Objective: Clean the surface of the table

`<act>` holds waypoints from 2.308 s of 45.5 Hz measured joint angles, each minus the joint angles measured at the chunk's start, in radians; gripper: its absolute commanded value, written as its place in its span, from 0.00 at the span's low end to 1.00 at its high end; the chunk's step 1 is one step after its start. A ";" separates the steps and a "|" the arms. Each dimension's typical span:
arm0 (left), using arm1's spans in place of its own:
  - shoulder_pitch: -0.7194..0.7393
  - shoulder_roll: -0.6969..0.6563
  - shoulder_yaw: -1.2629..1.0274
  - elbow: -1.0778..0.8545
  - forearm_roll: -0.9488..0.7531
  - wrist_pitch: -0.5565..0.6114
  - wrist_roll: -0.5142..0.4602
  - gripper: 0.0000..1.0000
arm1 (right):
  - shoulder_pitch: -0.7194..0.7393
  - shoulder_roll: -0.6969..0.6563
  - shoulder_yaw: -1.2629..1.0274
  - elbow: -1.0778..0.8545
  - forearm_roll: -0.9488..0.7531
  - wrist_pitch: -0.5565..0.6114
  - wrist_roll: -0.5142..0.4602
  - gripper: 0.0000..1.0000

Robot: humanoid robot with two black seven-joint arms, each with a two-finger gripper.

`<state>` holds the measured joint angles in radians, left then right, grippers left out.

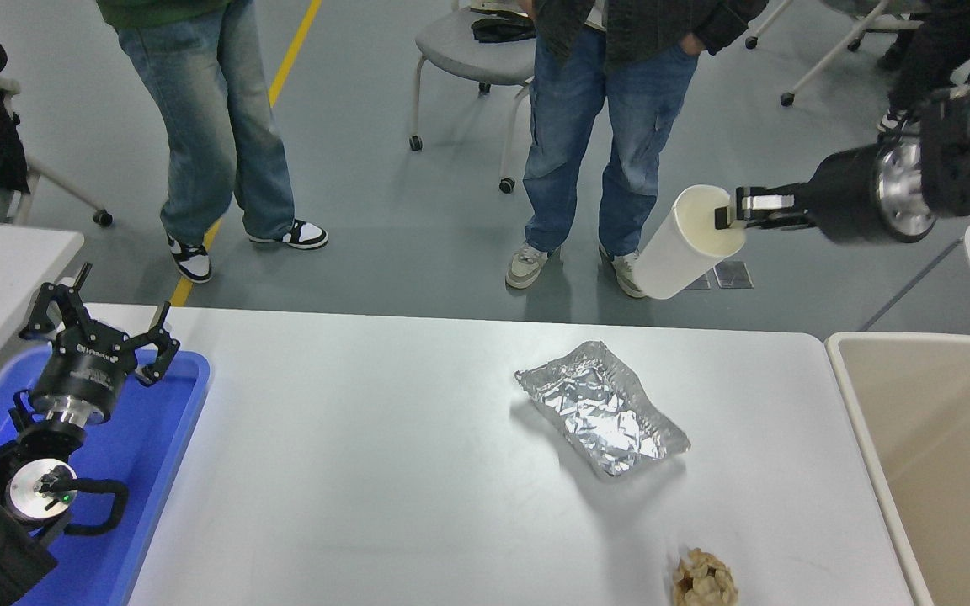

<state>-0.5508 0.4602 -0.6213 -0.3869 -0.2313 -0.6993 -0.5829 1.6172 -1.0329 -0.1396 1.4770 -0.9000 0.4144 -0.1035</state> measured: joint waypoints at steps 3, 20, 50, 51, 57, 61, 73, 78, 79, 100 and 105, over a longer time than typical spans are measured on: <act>0.000 0.000 0.000 0.000 0.000 0.000 0.000 1.00 | -0.013 -0.051 -0.003 -0.002 -0.029 0.002 0.040 0.00; 0.000 0.000 0.000 0.000 0.000 0.000 0.000 1.00 | -0.146 -0.214 -0.014 -0.119 -0.166 0.021 0.222 0.00; 0.000 0.000 0.000 0.000 0.000 0.001 0.000 1.00 | -0.499 -0.054 -0.018 -0.795 -0.310 -0.051 0.512 0.00; 0.000 0.000 0.000 0.000 0.000 0.001 0.000 1.00 | -0.521 -0.037 -0.018 -0.832 -0.311 -0.062 0.523 0.00; 0.000 0.000 0.000 0.000 0.000 0.001 0.000 1.00 | -0.626 0.053 -0.022 -1.009 -0.307 -0.097 0.573 0.00; 0.000 0.000 0.000 0.000 0.000 0.001 -0.001 1.00 | -0.699 0.131 -0.026 -1.148 -0.301 -0.114 0.616 0.00; 0.000 0.000 0.000 0.000 0.000 0.001 -0.001 1.00 | -0.847 0.302 -0.031 -1.389 -0.281 -0.171 0.662 0.00; 0.001 0.000 0.000 0.000 0.000 0.001 -0.001 1.00 | -0.892 0.357 -0.031 -1.433 -0.265 -0.196 0.649 0.00; 0.001 0.000 0.000 0.000 0.000 0.001 -0.001 1.00 | -0.904 0.371 -0.031 -1.444 -0.257 -0.204 0.643 0.00; 0.001 0.000 0.000 0.000 0.000 0.001 -0.001 1.00 | -0.988 0.479 -0.033 -1.513 -0.193 -0.295 0.549 0.68; 0.001 0.000 0.000 0.000 0.000 0.001 -0.001 1.00 | -0.992 0.485 -0.033 -1.517 -0.176 -0.301 0.542 0.87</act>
<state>-0.5500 0.4602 -0.6213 -0.3866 -0.2316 -0.6986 -0.5843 0.6248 -0.5483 -0.1726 -0.0397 -1.0756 0.1133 0.4387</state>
